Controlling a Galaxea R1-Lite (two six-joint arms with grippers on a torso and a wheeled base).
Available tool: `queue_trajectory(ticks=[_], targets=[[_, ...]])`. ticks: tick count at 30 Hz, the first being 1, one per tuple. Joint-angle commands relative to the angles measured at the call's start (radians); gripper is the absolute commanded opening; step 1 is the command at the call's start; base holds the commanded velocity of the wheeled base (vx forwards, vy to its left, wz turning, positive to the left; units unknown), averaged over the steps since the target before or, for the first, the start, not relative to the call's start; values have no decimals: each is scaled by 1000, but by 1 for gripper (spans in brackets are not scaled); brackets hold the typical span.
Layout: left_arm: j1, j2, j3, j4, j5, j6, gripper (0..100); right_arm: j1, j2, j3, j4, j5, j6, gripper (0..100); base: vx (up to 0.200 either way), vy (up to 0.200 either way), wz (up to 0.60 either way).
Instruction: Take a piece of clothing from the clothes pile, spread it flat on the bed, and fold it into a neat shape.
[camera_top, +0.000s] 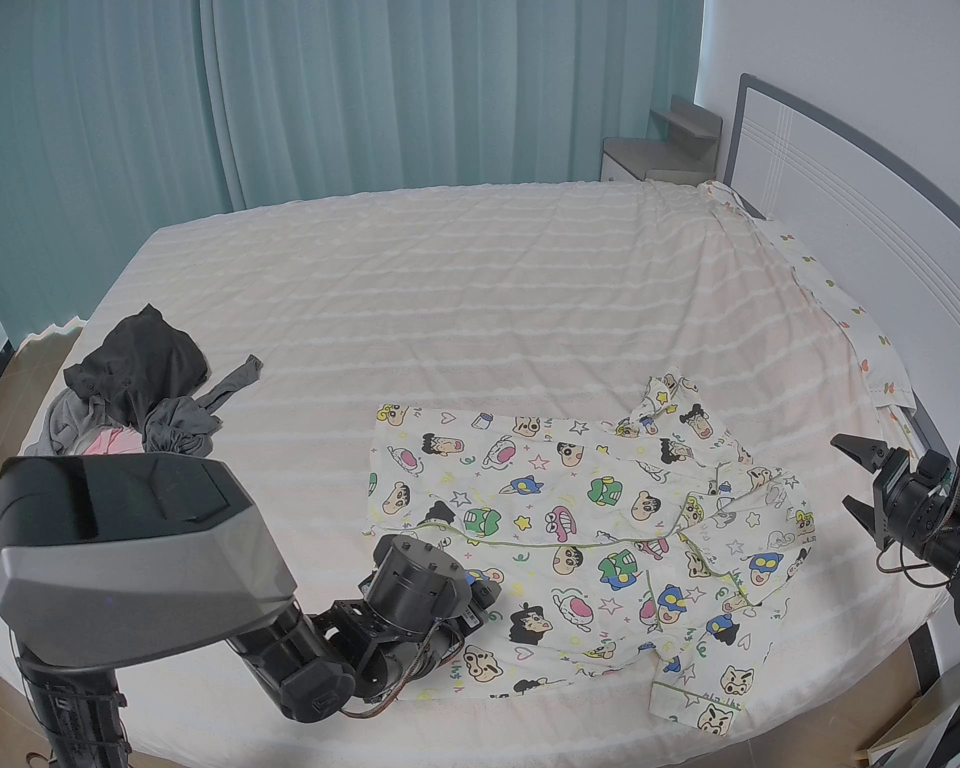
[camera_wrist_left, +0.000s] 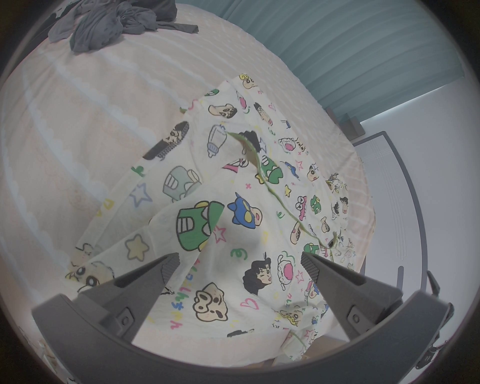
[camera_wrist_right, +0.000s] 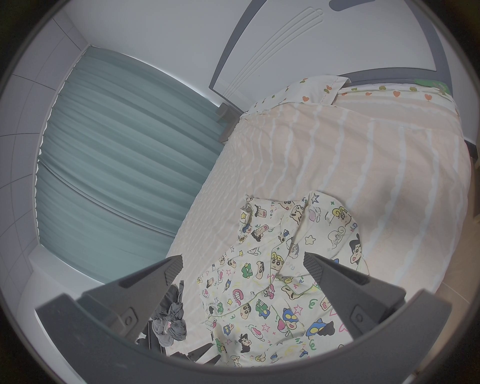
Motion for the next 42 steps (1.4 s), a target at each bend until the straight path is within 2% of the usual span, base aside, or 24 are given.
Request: queue_trajectory(ticks=[1,11,21,38,39,42], targets=[[5,-99,61,0,1,1,100,0,3,0,0,0,0,100,0,0,0],[21,-95,131,0,24,0,100,0,3,0,0,0,1,100,0,0,0],[15,0,95,-5,52,-3,100,0,3,0,0,0,1,100,0,0,0],[21,55,38,-31,90,-2,100,-2,1,0,0,0,0,100,0,0,0],[21,55,38,-37,90,0,0,0,0,0,0,0,0,100,0,0,0],[19,56,42,-40,90,0,0,0,0,0,0,0,0,100,0,0,0]])
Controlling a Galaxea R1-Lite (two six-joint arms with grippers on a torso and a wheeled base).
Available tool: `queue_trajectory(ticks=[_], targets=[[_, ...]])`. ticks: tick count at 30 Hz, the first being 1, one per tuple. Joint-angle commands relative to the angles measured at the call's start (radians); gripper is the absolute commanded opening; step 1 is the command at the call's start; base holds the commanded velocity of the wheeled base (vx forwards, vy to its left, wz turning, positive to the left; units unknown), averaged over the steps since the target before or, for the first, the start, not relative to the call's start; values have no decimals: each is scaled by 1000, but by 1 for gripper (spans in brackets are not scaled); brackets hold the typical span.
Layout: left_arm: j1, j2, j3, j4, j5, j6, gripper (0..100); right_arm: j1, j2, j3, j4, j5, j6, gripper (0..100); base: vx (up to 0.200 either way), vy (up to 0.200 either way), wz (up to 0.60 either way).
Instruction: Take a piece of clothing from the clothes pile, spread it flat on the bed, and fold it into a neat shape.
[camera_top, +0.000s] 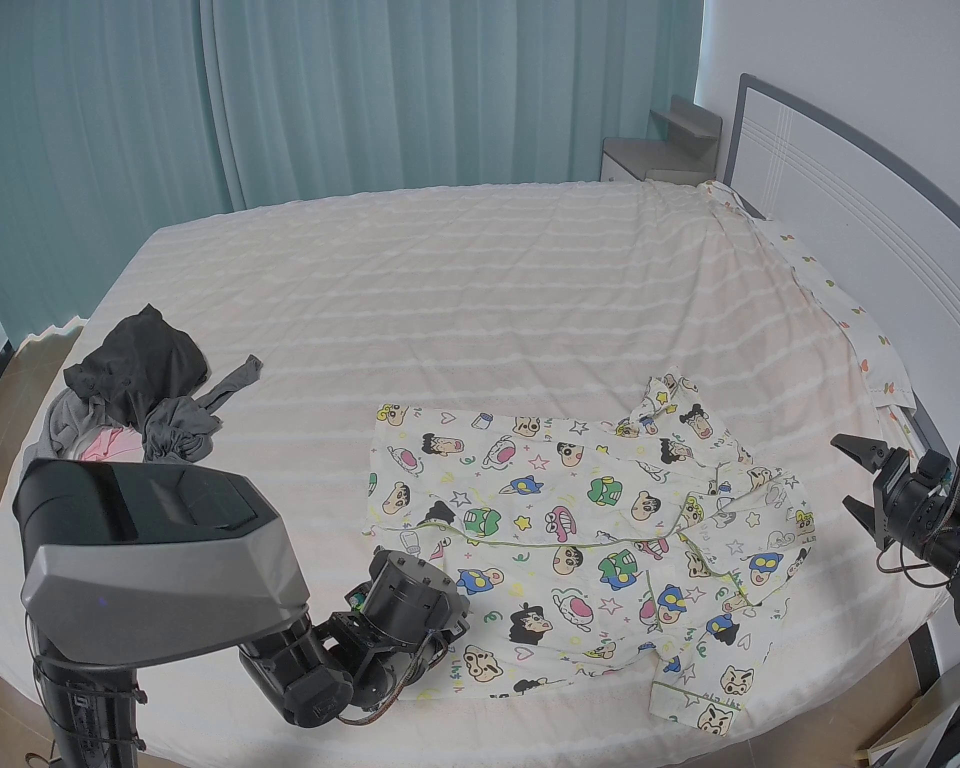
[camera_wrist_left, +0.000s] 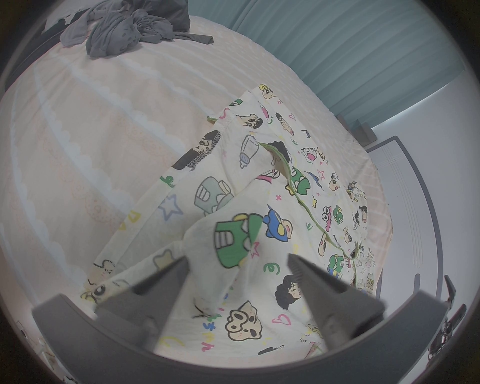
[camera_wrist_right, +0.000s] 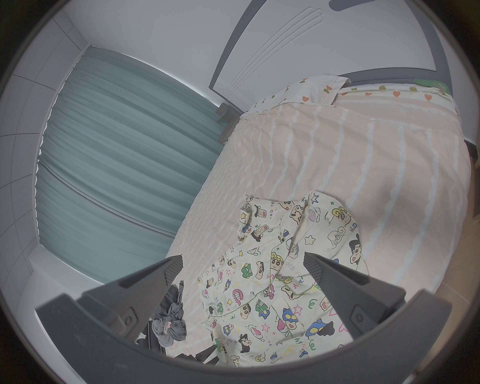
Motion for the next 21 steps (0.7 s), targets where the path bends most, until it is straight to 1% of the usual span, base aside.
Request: queue_trajectory(ticks=[1,8,14,16,18,20,21], targets=[[-1,10,5,-2,1,0,0,0,1,0,0,0,0,100,0,0,0],[-1,3,17,-2,44,2,0,0,1,0,0,0,1,100,0,0,0],[18,-36,25,-2,50,14,0,0,-2,0,0,0,1,100,0,0,0],[24,-50,31,-2,52,28,0,0,-2,0,0,0,1,100,0,0,0],[45,-87,39,-10,71,68,0,-1,-2,0,0,-1,1,100,0,0,0],[50,-98,39,-13,79,78,0,-1,-4,-1,0,-1,1,100,0,0,0],[65,-121,40,-22,90,115,0,-1,-5,0,0,-1,1,100,0,0,0]])
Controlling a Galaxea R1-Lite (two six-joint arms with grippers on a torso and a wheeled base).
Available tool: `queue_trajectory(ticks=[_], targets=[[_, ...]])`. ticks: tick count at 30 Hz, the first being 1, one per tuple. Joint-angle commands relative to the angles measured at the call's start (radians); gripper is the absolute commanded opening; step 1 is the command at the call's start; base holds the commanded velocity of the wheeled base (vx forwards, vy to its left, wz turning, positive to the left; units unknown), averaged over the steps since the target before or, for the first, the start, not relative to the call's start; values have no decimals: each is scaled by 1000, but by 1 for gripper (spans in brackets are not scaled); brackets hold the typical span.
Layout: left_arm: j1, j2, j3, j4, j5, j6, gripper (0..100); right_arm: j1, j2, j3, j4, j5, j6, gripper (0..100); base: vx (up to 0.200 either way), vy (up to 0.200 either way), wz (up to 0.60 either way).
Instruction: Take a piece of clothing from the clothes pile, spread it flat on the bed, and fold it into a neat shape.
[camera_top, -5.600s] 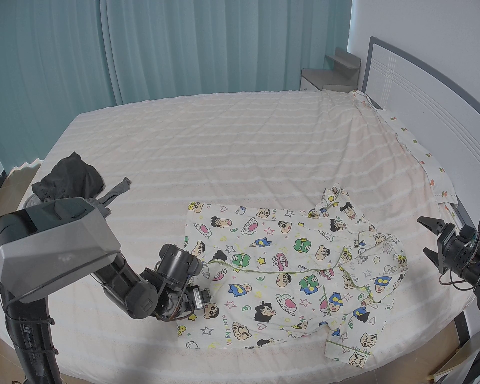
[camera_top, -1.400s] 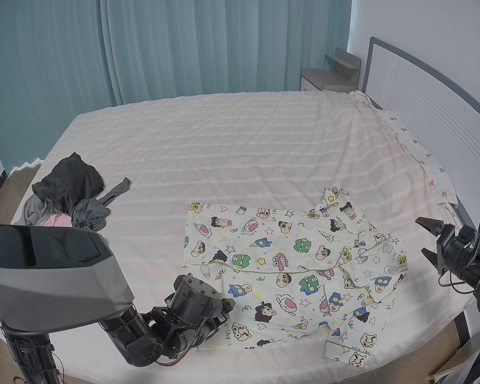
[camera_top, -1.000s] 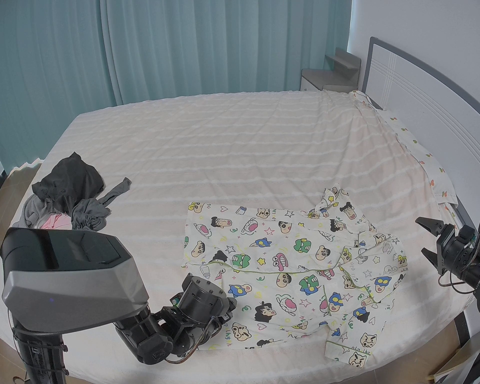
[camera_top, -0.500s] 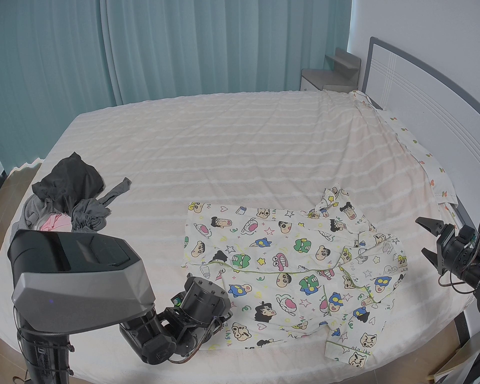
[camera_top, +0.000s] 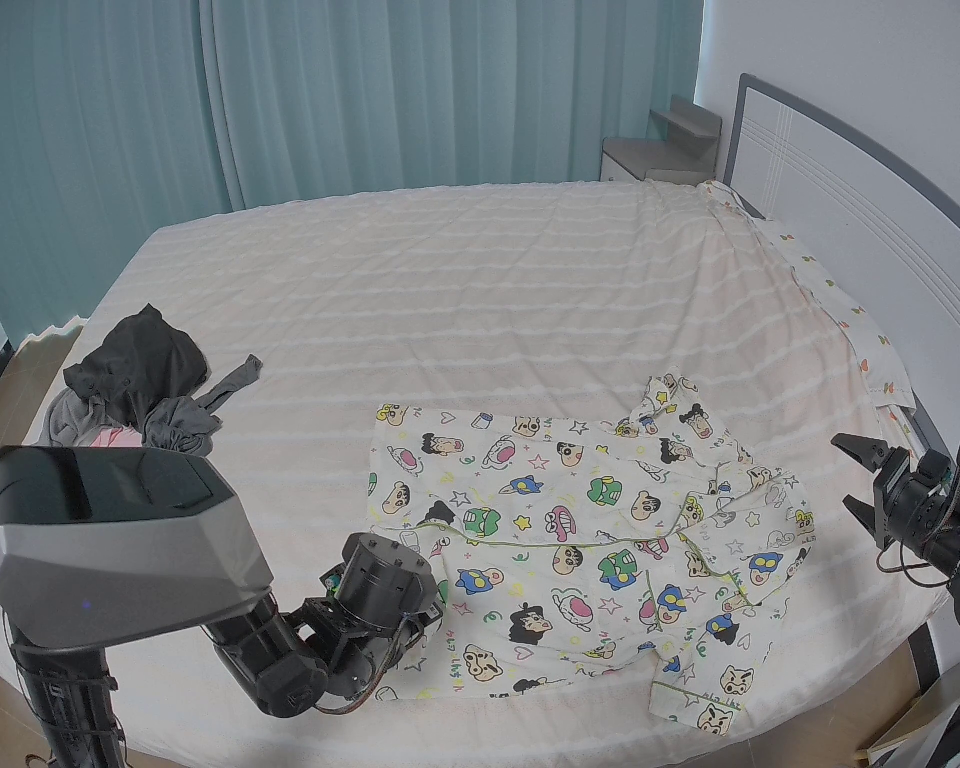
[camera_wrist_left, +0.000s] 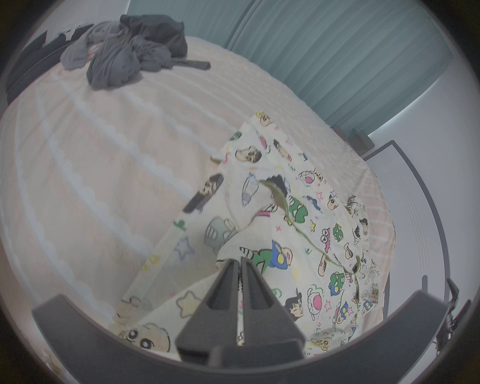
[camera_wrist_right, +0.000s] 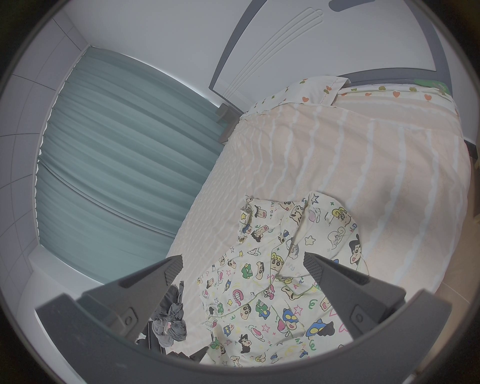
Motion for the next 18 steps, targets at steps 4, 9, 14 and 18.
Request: queue_trajectory(ticks=[4,9,14,18], targets=[[52,-106,17,-33,17,95,0,-1,-8,-1,0,0,2,100,0,0,0],[87,-120,34,-87,18,157,0,-1,-8,-1,0,0,2,100,0,0,0],[144,-98,47,-170,29,224,0,-1,-8,-1,0,0,2,100,0,0,0],[179,-63,75,-238,29,259,0,-1,-8,-1,0,0,2,100,0,0,0]])
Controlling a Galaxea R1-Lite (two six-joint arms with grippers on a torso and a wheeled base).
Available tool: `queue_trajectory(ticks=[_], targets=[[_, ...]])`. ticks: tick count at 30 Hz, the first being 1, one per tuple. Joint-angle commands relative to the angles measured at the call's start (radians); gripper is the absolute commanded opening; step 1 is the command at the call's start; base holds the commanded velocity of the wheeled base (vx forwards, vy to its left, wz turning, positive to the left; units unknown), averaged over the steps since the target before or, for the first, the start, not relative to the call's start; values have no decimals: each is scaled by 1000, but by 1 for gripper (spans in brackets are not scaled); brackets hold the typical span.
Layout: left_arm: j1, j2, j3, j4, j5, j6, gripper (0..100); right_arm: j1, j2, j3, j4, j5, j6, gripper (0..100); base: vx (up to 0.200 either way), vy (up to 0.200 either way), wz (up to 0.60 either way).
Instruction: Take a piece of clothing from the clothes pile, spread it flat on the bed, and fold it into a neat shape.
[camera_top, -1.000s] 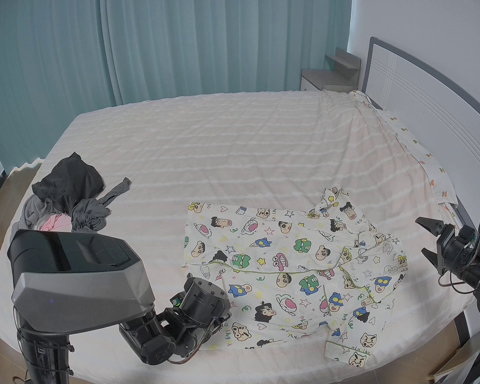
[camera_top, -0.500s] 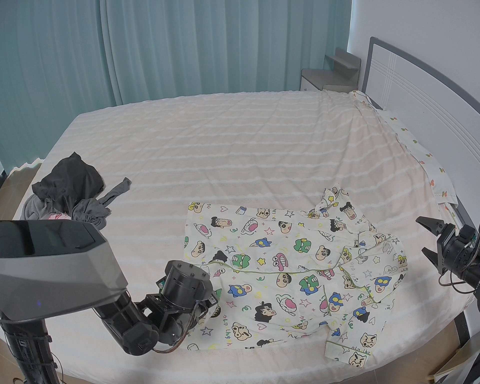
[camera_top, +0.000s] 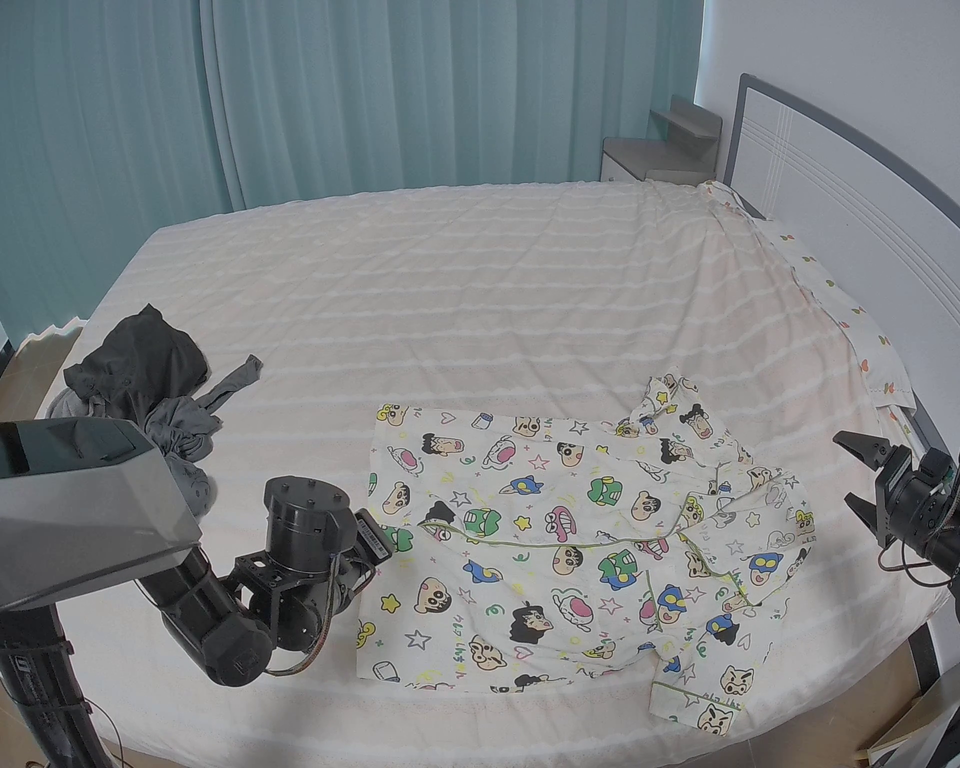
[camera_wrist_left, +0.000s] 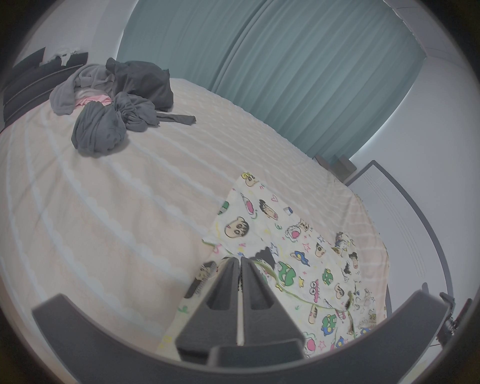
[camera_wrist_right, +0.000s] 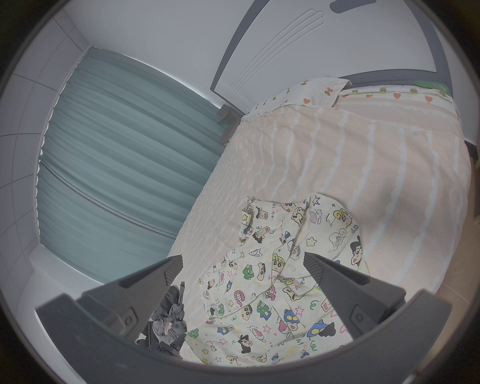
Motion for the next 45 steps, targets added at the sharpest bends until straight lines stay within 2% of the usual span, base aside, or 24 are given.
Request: queue_trajectory(ticks=[1,15,19,27,33,38,41,42,43,45], targets=[[39,41,32,-47,2,19,0,0,0,0,0,1,0,100,0,0,0],[128,177,56,-203,-1,65,0,0,0,2,0,1,0,100,0,0,0],[145,242,56,-303,-5,99,0,0,0,2,0,1,0,100,0,0,0],[148,199,115,-321,-12,95,0,3,9,26,4,5,-15,100,0,0,0],[161,59,199,-318,-70,72,0,35,37,90,10,36,-139,100,0,0,0],[150,-40,291,-318,-115,32,0,80,55,143,24,65,-184,100,0,0,0],[150,-67,326,-320,-127,-13,0,97,63,160,64,65,-248,100,0,0,0],[150,-77,351,-320,-155,-79,0,104,67,175,121,70,-327,100,0,0,0],[150,-79,354,-321,-161,-88,0,104,67,178,130,71,-336,100,0,0,0],[150,-90,382,-321,-222,-155,0,107,67,199,182,102,-411,100,0,0,0]])
